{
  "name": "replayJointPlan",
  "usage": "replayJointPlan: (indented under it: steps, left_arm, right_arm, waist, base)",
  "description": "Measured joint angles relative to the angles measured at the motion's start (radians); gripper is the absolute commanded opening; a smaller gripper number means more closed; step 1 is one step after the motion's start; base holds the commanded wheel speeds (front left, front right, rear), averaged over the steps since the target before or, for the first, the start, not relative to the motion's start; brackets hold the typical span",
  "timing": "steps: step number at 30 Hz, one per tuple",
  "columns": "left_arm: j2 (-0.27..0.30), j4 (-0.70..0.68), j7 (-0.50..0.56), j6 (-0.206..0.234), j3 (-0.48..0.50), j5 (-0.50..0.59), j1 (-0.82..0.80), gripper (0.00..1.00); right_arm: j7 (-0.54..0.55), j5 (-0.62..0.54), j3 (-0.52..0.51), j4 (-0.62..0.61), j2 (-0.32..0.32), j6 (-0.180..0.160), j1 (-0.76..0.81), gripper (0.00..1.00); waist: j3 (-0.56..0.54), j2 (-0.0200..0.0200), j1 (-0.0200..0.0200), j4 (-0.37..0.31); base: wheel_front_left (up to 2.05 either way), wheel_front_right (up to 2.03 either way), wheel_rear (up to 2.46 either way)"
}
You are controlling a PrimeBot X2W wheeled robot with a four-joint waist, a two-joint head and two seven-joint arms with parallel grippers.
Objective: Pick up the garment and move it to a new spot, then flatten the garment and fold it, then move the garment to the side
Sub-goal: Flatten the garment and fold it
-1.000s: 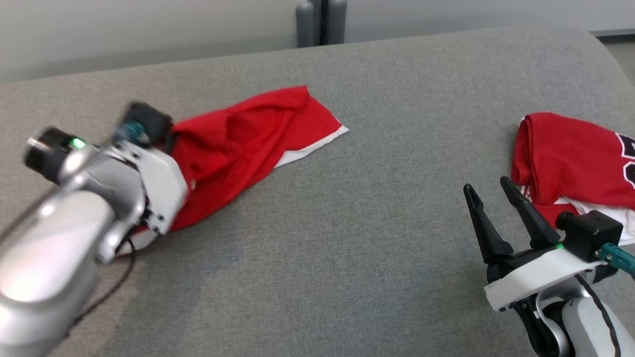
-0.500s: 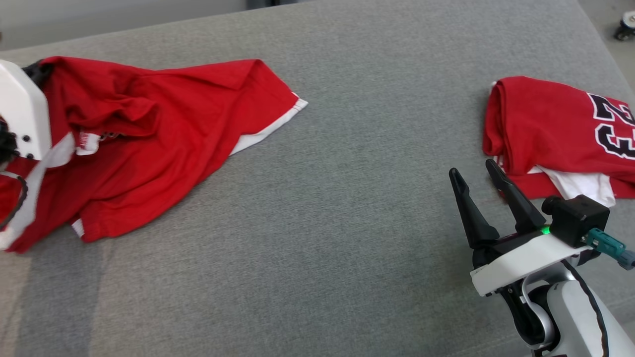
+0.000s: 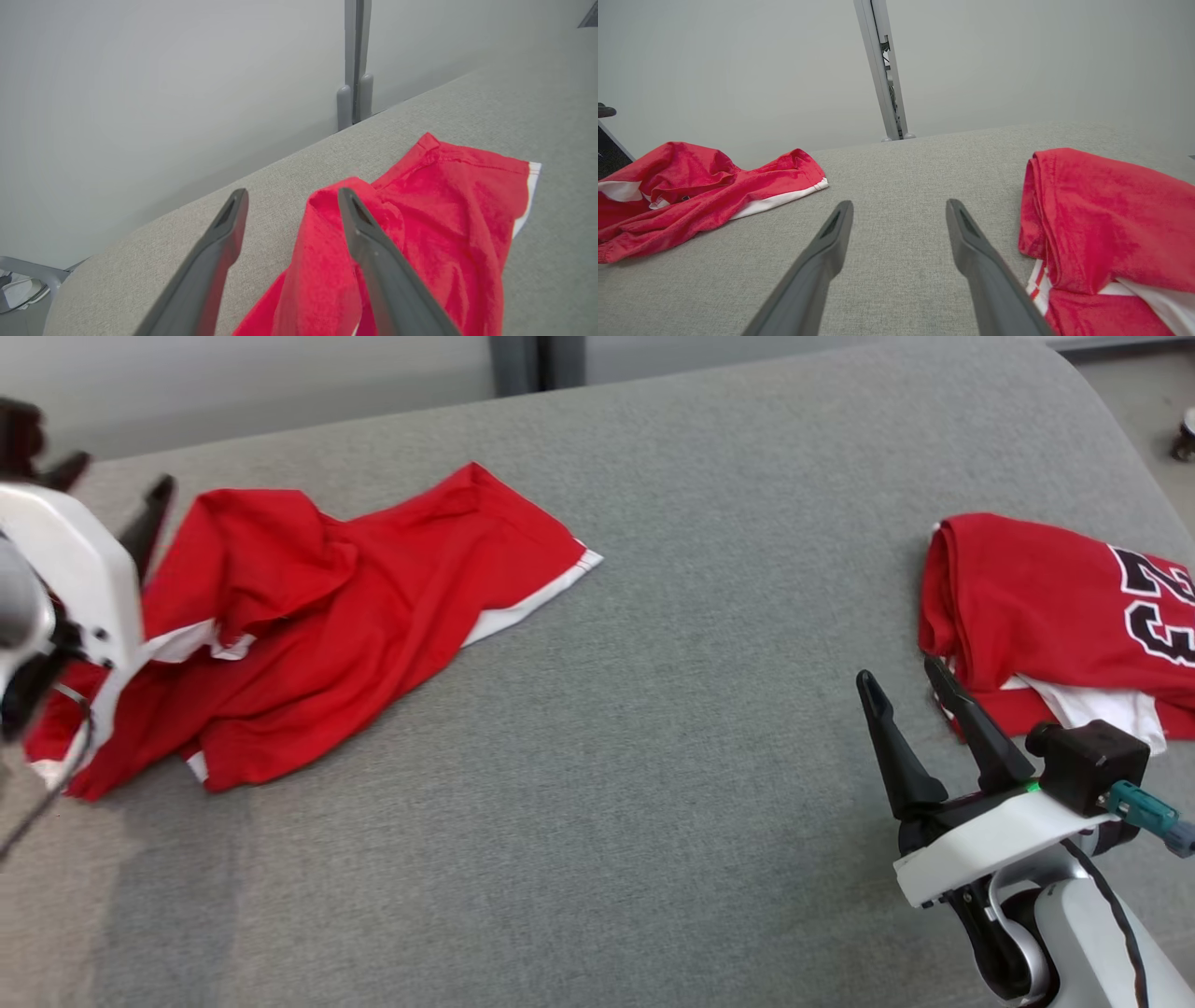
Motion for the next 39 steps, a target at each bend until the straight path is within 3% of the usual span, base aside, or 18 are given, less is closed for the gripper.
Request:
replayJointPlan:
  steps: [4, 10, 15, 19, 37, 38, 39]
  left_arm:
    - [-0.015, -0.082, -0.027, 0.027, -0.005, -0.013, 0.074, 1.00]
    - [-0.061, -0.249, -0.088, 0.110, -0.023, -0.021, 0.228, 1.00]
    - [-0.088, -0.272, -0.126, 0.165, -0.047, 0.012, 0.285, 1.00]
    - [-0.104, -0.225, -0.128, 0.172, -0.051, 0.010, 0.290, 1.00]
    - [-0.151, 0.121, -0.158, 0.121, -0.050, 0.011, 0.144, 1.00]
    - [-0.154, 0.132, -0.158, 0.119, -0.050, 0.008, 0.140, 0.88]
    - [-0.157, 0.143, -0.157, 0.116, -0.051, 0.005, 0.138, 0.66]
  right_arm:
    - [0.008, -0.002, -0.005, -0.006, 0.001, 0.000, 0.015, 1.00]
    - [0.021, -0.007, -0.013, -0.029, 0.000, 0.000, 0.027, 1.00]
    - [0.035, -0.011, -0.012, -0.044, -0.004, 0.000, 0.030, 1.00]
    - [0.043, -0.012, -0.012, -0.055, -0.010, 0.000, 0.028, 1.00]
    - [0.051, -0.012, -0.012, -0.066, -0.013, 0.000, 0.010, 1.00]
    - [0.051, -0.012, -0.012, -0.066, -0.013, 0.000, 0.009, 1.00]
    - [0.051, -0.013, -0.013, -0.065, -0.013, 0.000, 0.009, 1.00]
  waist:
    - [-0.021, 0.0000, 0.0000, 0.026]
    - [-0.034, 0.0000, 0.0000, 0.061]
    - [-0.020, 0.0000, 0.0000, 0.062]
    - [-0.007, 0.0000, 0.0000, 0.054]
    - [0.064, 0.0000, 0.0000, 0.005]
    - [0.063, 0.0000, 0.0000, 0.005]
    - [0.063, 0.0000, 0.0000, 0.005]
  base:
    - [0.00, 0.00, 0.00]
    - [0.00, 0.00, 0.00]
    - [0.00, 0.00, 0.00]
    - [0.00, 0.00, 0.00]
    - [0.00, 0.00, 0.00]
    - [0.00, 0.00, 0.00]
    - [0.00, 0.00, 0.00]
